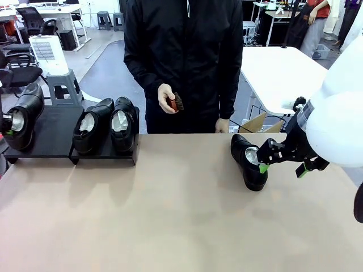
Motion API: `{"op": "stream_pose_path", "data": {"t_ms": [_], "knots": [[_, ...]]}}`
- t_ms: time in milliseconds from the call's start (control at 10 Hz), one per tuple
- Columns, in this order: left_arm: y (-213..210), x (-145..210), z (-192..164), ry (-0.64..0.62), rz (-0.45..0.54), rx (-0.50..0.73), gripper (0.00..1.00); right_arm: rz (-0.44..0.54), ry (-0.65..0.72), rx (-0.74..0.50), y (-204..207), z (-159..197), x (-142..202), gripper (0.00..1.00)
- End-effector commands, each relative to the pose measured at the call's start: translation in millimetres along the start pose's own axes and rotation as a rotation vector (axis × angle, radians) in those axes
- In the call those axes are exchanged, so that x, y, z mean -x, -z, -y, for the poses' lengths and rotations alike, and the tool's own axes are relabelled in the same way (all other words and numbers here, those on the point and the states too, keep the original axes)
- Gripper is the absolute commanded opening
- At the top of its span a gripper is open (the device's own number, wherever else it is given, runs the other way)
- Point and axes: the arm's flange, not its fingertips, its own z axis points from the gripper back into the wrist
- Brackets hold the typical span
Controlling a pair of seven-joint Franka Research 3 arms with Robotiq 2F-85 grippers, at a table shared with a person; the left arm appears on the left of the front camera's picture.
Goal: Organize the shoes by placing them on the stand.
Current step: Place the Shoe from the middle of the table onto the Shoes Stand.
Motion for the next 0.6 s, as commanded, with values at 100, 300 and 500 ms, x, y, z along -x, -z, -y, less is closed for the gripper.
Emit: {"op": "stream_pose_path", "data": {"t_ms": [100,300,500], "knots": [[-10,-9,-6,0.029,0.055,0.002,0.0,0.011,-0.016,-0.002,0,1,-2,1.0],[-9,-12,-5,0.037,0.053,0.001,0.0,0.011,-0.016,-0.002,0,1,-2,1.0],[1,-10,-8,0.038,0.016,0.002,0.0,0.011,-0.016,-0.002,0,1,-2,1.0]]}}
